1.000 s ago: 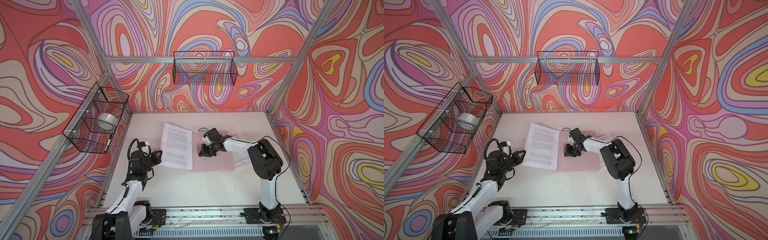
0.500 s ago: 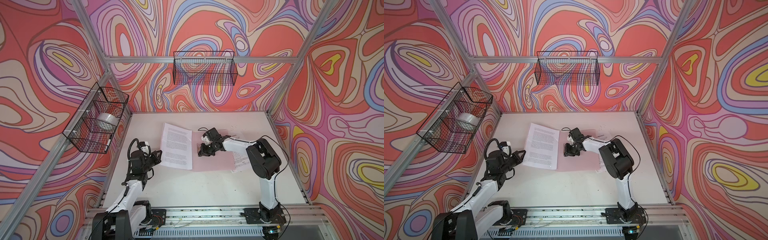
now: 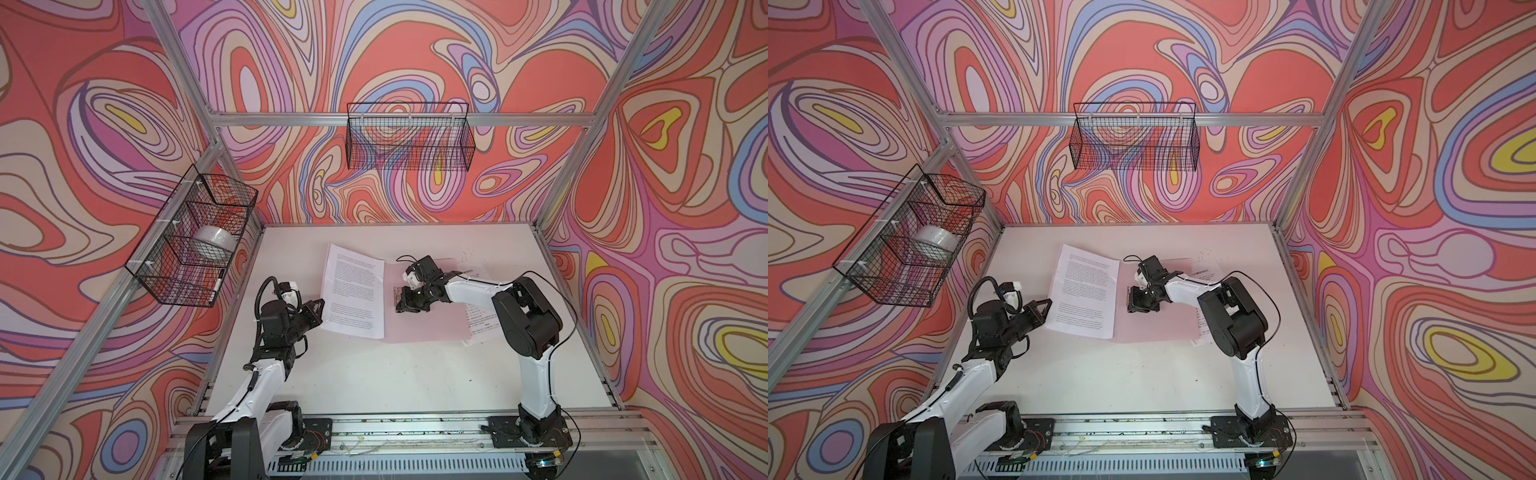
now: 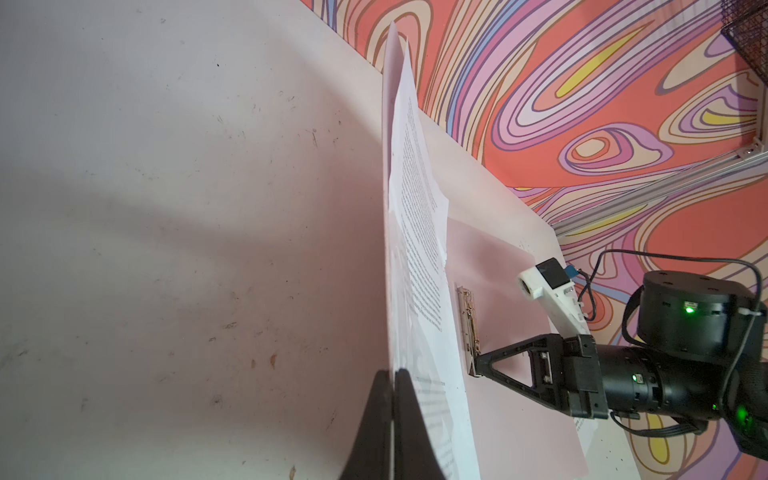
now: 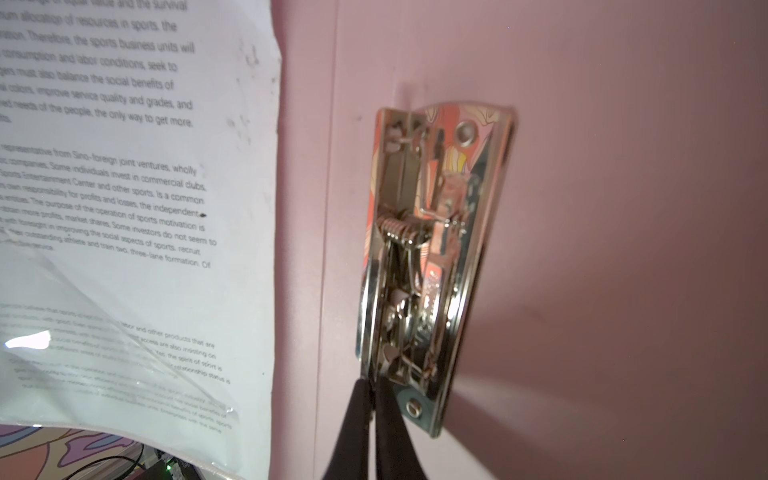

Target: Put the files into the folder

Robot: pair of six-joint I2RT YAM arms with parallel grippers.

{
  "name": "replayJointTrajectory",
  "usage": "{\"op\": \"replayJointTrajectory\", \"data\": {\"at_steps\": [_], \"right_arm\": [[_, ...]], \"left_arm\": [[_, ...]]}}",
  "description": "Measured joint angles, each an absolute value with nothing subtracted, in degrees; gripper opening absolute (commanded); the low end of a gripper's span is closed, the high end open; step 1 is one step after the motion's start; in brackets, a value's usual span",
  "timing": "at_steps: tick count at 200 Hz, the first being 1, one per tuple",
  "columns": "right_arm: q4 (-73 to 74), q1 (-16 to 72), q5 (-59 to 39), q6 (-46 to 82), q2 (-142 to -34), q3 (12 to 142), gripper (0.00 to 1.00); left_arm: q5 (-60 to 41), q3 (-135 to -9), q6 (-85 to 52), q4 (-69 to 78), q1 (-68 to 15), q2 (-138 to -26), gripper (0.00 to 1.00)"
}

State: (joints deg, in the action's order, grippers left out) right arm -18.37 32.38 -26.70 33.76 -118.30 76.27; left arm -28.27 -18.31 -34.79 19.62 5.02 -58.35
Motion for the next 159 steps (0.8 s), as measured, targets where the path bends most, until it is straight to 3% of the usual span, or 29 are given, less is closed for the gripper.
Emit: {"op": "replayJointTrajectory", "data": {"at_steps": [68, 114, 159], "right_arm": [[-16.86, 32.40, -27.14, 34.11, -120.11, 77.80, 0.00], [-23.05, 34.09, -19.38, 31.64, -123.17, 83.94, 0.00], [-19.94, 35.53, -14.48, 31.22, -121.49, 81.06, 0.00]], "left_arm": [[-28.23, -18.31, -34.76, 20.93, 5.32, -58.30, 0.00], [-29.36, -18.31, -35.44, 23.99, 5.34, -59.07, 0.00], [-29.47, -18.31, -35.62, 24.38, 5.37, -59.33, 0.00]]}}
